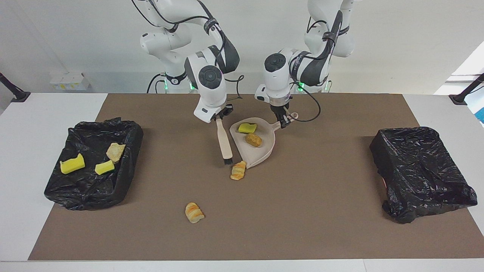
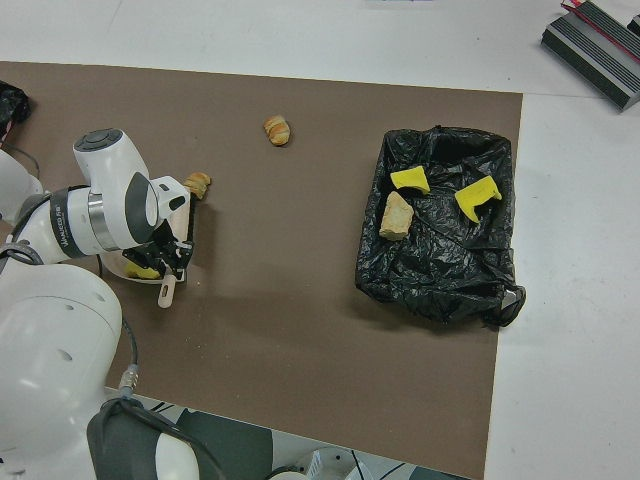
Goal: Sweep and dump trash in bin
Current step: 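Sweep the bread pieces and yellow sponge into the dustpan with the right gripper's brush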
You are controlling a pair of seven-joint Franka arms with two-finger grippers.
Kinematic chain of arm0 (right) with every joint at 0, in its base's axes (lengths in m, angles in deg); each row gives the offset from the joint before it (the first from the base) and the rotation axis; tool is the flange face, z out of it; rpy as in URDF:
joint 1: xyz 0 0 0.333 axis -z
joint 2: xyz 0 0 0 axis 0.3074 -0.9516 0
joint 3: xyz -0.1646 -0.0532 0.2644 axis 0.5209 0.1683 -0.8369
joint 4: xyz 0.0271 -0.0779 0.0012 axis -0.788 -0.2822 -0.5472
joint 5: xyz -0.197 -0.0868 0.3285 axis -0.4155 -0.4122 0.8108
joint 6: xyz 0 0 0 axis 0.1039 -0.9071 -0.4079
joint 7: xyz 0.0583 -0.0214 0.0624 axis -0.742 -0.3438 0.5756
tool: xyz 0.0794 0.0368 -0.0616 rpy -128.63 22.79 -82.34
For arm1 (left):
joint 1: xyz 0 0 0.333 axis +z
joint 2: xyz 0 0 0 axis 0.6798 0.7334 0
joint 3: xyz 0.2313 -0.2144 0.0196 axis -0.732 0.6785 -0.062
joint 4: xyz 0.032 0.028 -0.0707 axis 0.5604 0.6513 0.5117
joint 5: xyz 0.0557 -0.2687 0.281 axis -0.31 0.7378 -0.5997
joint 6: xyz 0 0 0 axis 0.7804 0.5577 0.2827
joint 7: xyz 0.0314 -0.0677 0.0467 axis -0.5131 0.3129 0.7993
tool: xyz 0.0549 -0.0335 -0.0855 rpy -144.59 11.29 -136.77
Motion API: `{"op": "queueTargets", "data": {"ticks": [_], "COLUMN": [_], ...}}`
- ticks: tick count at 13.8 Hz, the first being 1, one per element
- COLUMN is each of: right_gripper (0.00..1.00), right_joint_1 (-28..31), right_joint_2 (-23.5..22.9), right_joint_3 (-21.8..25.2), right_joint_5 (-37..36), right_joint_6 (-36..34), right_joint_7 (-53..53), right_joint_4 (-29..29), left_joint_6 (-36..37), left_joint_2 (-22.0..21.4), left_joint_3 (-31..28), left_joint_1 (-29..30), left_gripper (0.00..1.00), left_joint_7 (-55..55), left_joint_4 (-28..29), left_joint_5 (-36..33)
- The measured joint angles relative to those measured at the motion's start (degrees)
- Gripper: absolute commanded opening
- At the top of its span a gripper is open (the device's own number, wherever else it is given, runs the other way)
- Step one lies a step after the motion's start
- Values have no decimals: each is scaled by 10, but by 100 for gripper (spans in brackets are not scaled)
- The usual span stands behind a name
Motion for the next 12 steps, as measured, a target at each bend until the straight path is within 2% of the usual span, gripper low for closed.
{"op": "queueTargets", "data": {"ticks": [3, 6, 8, 12], "right_gripper": [0, 0, 0, 0], "right_joint_1": [41, 90, 115, 123], "right_joint_2": [-3, -27, -60, -156], "right_joint_3": [0, 1, 1, 1], "right_joint_5": [-82, -146, -181, -246], "right_joint_6": [-2, 10, 13, 18], "right_joint_7": [5, 50, 81, 95], "right_joint_4": [13, 41, 81, 185], "left_joint_6": [0, 0, 0, 0], "left_joint_2": [0, 0, 0, 0], "left_joint_3": [-1, -1, -1, -1], "left_joint_1": [1, 1, 1, 1], "left_gripper": [0, 0, 0, 0], "left_joint_7": [0, 0, 0, 0], "left_joint_4": [0, 0, 0, 0], "left_joint_5": [0, 0, 0, 0]}}
